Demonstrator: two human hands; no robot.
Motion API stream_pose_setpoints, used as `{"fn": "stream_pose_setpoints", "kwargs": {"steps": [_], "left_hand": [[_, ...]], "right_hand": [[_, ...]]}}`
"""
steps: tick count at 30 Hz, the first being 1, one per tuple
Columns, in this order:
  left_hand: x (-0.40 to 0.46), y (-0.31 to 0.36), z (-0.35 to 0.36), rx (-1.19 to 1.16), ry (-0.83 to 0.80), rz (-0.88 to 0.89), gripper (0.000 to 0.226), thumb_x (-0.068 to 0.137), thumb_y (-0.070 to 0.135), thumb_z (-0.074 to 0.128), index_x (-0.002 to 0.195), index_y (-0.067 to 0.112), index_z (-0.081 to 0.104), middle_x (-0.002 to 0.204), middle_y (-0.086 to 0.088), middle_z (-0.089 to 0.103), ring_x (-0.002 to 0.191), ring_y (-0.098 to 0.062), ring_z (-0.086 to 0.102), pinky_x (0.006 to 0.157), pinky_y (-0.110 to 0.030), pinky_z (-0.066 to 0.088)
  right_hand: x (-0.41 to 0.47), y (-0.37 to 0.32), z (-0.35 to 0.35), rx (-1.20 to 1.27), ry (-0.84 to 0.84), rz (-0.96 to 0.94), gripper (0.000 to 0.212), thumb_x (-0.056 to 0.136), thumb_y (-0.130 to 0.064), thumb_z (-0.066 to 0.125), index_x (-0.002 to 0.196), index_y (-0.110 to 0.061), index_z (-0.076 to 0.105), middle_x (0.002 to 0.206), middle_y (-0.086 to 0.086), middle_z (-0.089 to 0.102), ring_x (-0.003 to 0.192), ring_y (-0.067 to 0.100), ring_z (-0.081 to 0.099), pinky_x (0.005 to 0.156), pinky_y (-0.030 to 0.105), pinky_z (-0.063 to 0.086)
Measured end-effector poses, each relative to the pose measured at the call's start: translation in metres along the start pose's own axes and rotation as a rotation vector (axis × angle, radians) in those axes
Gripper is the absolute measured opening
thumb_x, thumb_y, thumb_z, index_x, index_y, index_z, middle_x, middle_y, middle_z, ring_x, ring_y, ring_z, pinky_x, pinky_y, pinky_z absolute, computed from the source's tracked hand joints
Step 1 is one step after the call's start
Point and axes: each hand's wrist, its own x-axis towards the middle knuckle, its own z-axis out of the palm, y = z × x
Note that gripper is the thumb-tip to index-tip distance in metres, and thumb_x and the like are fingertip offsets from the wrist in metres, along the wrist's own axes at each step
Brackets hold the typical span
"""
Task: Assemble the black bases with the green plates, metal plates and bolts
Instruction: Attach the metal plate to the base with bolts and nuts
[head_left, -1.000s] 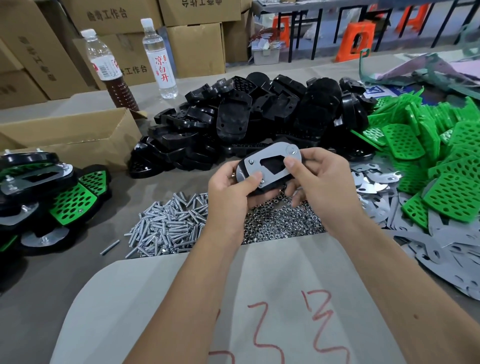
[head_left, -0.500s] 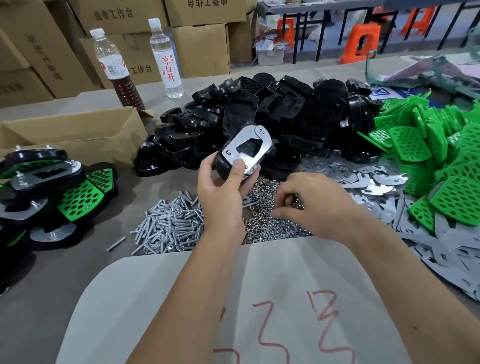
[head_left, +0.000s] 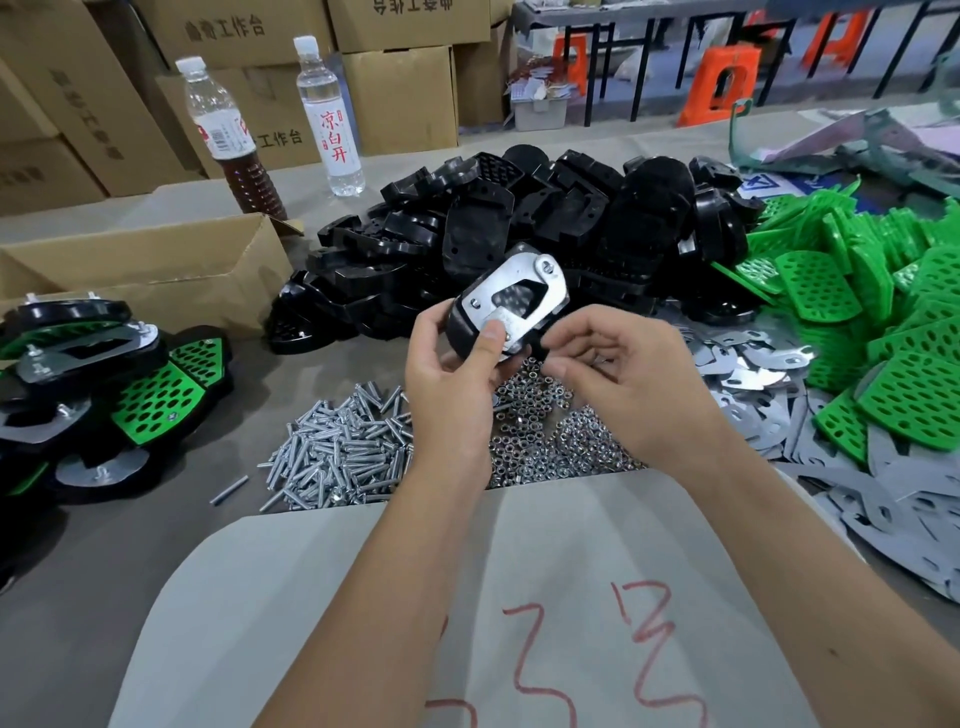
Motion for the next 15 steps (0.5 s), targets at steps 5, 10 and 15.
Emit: {"fn": "stream_pose_setpoints", "kwargs": {"steps": [5, 10, 15], "left_hand": [[-0.0021, 0.0027, -0.0007, -0.025, -0.09, -0.081, 0.018, 0.092, 0.0, 0.072, 0.102, 0.011, 0.062, 0.103, -0.019, 0.075, 0.09, -0.032, 0.077, 0.076, -0.038, 0.062], [-0.0046, 0.0057, 0.0011, 0.023, -0.16, -0.13, 0.021, 0.093, -0.002, 0.07, 0.091, 0.014, 0.056, 0.103, -0.03, 0.071, 0.084, -0.028, 0.073, 0.076, -0.038, 0.06], [-0.0065, 0.0076, 0.0023, 0.015, -0.189, -0.151, 0.021, 0.095, -0.002, 0.068, 0.093, 0.012, 0.053, 0.1, -0.025, 0.07, 0.084, -0.027, 0.071, 0.076, -0.038, 0.061]], "right_hand": [[-0.001, -0.0013, 0.002, 0.113, 0.097, -0.052, 0.018, 0.089, 0.006, 0.076, 0.097, -0.01, 0.08, 0.078, -0.001, 0.077, 0.064, 0.011, 0.07, 0.067, 0.022, 0.058], [-0.0021, -0.0016, 0.006, 0.043, 0.129, -0.103, 0.014, 0.082, 0.0, 0.085, 0.087, -0.012, 0.08, 0.085, 0.002, 0.072, 0.076, 0.02, 0.069, 0.067, 0.037, 0.06], [-0.0016, -0.0013, 0.0094, -0.039, 0.179, -0.17, 0.014, 0.08, -0.006, 0.088, 0.085, -0.016, 0.081, 0.085, -0.001, 0.068, 0.07, 0.019, 0.065, 0.06, 0.044, 0.054]]}}
